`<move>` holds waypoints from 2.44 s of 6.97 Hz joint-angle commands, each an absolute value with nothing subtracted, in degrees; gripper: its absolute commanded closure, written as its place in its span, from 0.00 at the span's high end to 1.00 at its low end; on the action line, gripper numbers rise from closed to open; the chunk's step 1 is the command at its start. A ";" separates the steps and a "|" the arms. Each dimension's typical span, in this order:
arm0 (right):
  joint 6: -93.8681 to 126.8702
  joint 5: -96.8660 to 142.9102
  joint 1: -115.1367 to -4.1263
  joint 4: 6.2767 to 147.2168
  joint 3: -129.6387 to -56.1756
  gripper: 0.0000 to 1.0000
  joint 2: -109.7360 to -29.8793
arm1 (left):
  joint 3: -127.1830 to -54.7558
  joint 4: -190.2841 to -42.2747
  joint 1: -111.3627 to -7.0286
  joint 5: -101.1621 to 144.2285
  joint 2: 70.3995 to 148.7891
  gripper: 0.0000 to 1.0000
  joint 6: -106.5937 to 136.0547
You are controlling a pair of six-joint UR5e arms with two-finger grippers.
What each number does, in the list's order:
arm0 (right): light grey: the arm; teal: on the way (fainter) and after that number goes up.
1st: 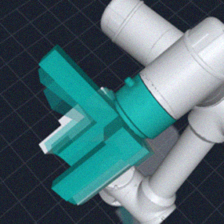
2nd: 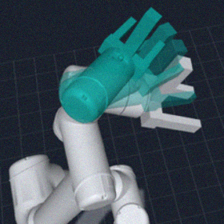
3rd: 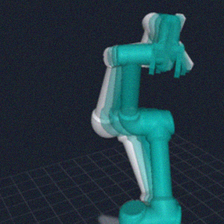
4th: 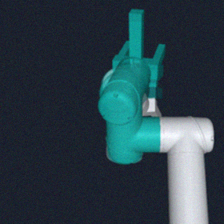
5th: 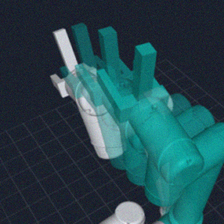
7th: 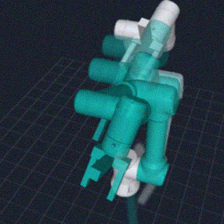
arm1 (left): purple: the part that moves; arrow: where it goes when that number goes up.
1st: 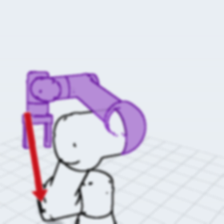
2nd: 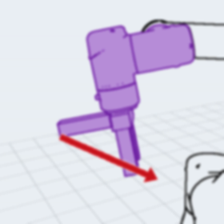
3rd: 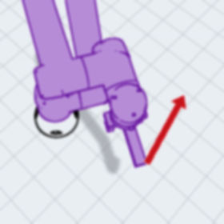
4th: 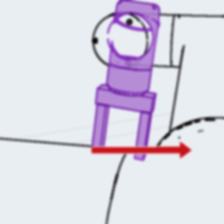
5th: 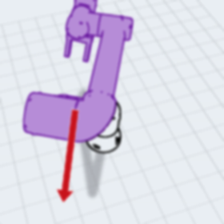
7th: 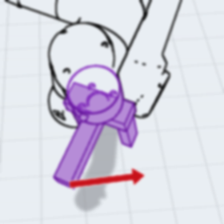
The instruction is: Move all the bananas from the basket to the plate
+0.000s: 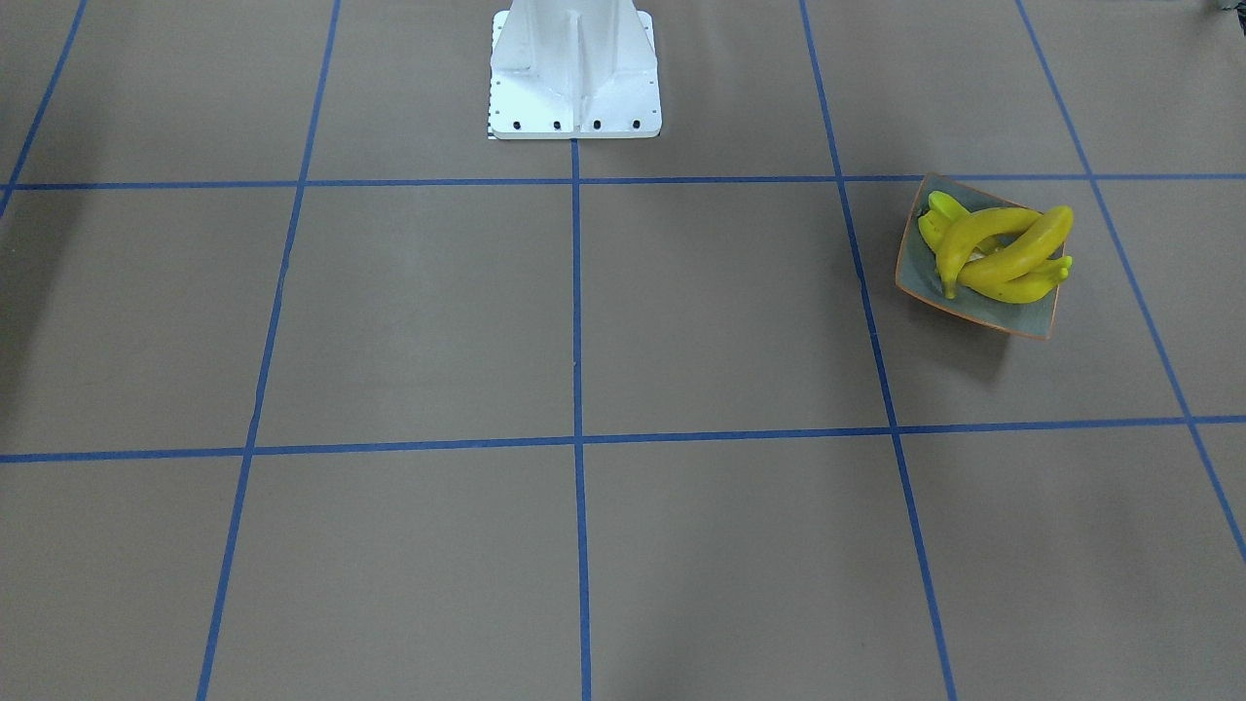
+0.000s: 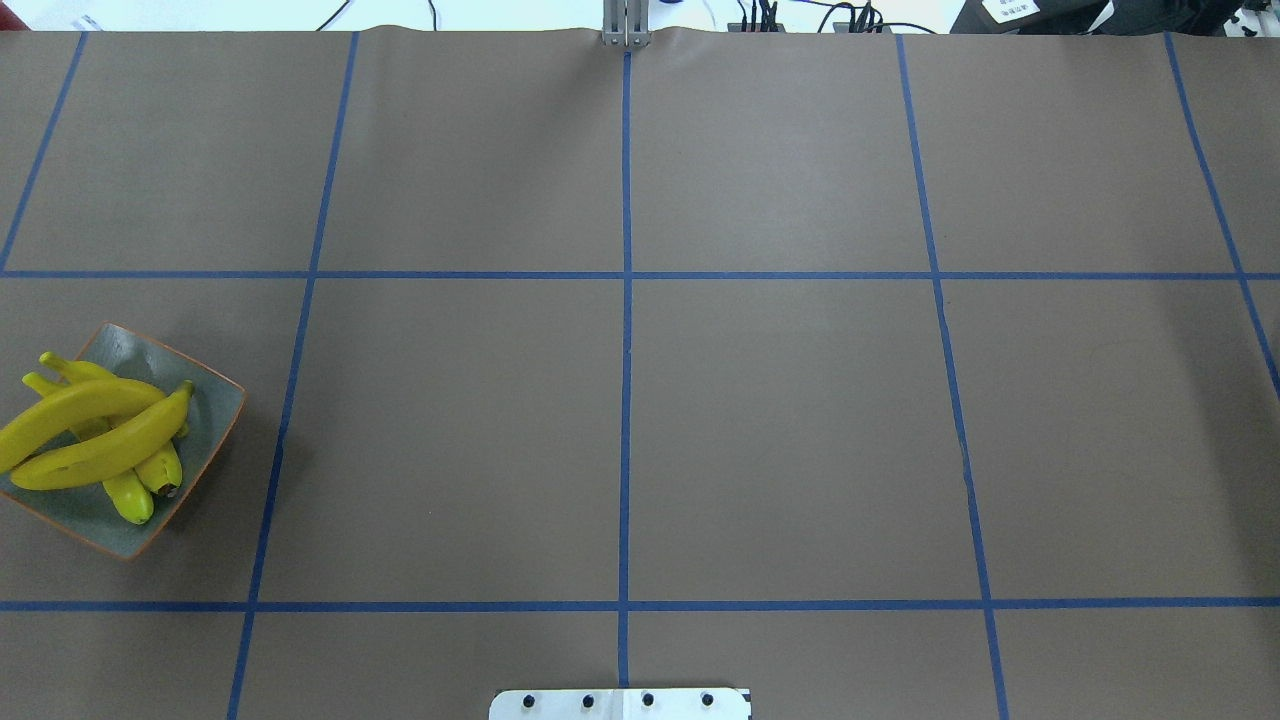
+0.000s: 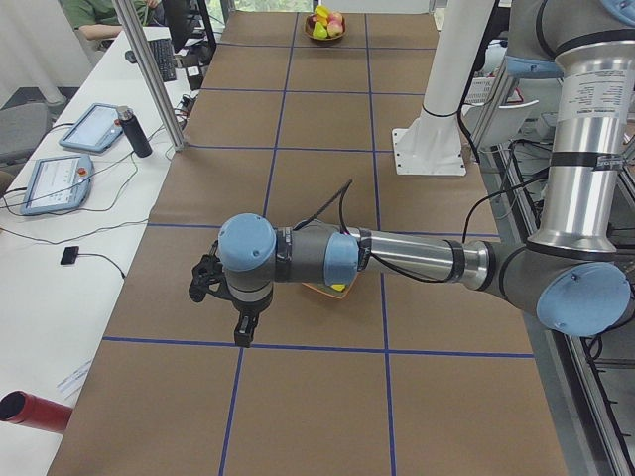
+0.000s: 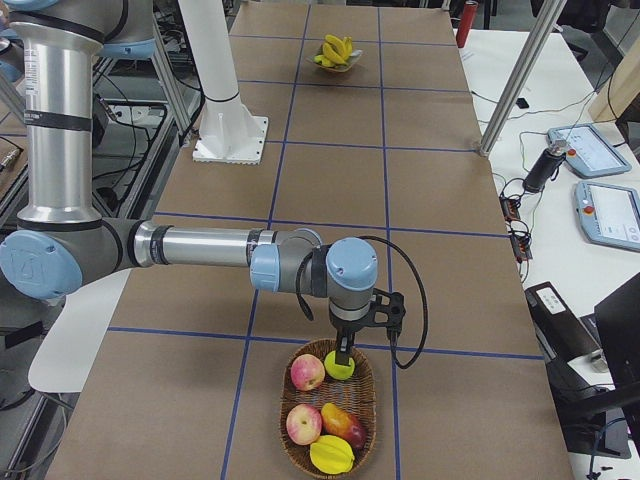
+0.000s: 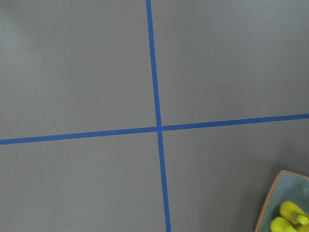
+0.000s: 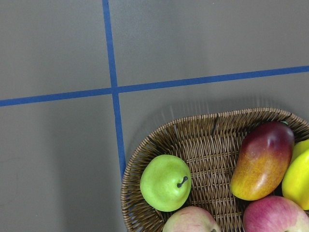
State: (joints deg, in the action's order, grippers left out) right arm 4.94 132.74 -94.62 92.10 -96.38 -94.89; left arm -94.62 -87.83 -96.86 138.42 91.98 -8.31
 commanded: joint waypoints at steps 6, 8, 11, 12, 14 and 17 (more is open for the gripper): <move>6.77 132.98 -94.48 92.37 -96.50 0.99 -95.19 | -96.24 -90.70 -88.33 134.03 89.12 1.00 5.71; 6.77 132.80 -94.31 92.29 -96.85 0.99 -95.10 | -96.15 -90.70 -88.33 134.03 89.03 1.00 5.71; 6.77 132.71 -93.96 92.11 -97.03 0.99 -95.18 | -96.07 -90.70 -88.33 133.95 89.21 1.00 5.71; 6.77 132.71 -93.96 92.02 -97.03 0.99 -95.19 | -96.06 -90.70 -88.33 134.03 89.21 1.00 5.71; 6.77 132.71 -93.96 91.85 -97.03 0.99 -95.27 | -96.07 -90.70 -88.33 134.03 89.12 1.00 5.71; 6.77 132.80 -93.96 91.76 -97.21 0.99 -95.27 | -96.06 -90.70 -88.33 134.03 89.21 1.00 5.71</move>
State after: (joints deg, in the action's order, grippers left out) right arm 6.77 132.79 -93.96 91.83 -97.14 -95.27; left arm -96.01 -90.70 -88.33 134.03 89.20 5.71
